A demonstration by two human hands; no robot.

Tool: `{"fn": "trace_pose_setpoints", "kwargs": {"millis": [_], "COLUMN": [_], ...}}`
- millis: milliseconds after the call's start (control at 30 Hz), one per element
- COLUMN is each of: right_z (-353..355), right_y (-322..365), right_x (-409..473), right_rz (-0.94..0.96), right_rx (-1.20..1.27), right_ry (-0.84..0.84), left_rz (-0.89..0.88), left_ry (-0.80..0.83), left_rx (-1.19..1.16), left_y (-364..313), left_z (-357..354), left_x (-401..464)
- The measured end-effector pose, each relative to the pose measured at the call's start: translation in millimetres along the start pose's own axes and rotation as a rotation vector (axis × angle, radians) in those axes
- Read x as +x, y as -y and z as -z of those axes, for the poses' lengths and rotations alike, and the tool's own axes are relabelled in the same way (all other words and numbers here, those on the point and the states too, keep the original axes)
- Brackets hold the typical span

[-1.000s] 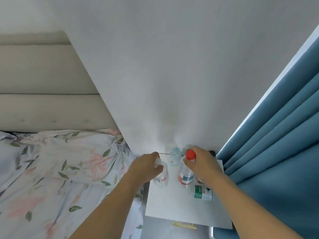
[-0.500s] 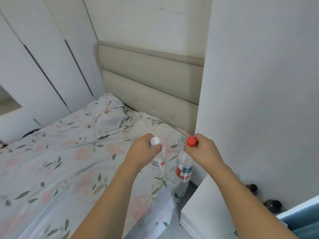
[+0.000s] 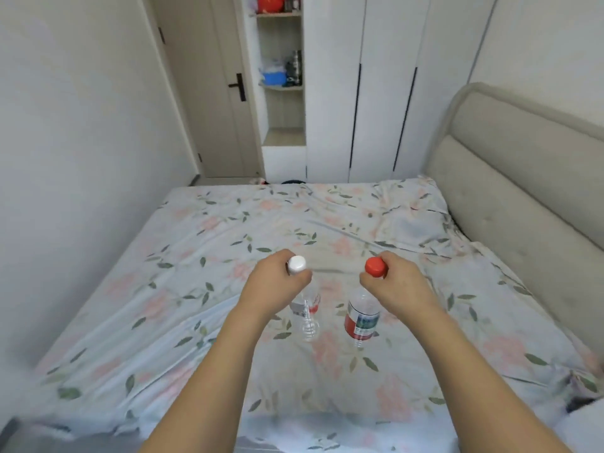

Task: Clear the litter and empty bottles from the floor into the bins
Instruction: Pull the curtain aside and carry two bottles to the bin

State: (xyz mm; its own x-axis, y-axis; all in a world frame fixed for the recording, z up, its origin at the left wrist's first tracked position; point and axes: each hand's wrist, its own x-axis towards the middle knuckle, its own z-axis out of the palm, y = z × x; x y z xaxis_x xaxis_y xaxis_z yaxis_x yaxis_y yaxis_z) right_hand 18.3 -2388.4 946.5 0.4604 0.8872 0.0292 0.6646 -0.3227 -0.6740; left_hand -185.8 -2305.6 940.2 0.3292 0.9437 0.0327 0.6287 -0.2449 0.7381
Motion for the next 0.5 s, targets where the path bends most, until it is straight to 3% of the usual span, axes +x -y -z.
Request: {"fn": "trace_pose_setpoints", "kwargs": {"millis": [500], "right_z": [-245], "right_y": [322], "right_x": [-34], "right_rz": [0.562], "right_rx": [0.069], "right_ry": [0.420], "left_rz": [0.453], "left_ry": [-0.585], "left_rx": [0.027], "left_y": [225], "left_z": [290], "left_x": [-111]}}
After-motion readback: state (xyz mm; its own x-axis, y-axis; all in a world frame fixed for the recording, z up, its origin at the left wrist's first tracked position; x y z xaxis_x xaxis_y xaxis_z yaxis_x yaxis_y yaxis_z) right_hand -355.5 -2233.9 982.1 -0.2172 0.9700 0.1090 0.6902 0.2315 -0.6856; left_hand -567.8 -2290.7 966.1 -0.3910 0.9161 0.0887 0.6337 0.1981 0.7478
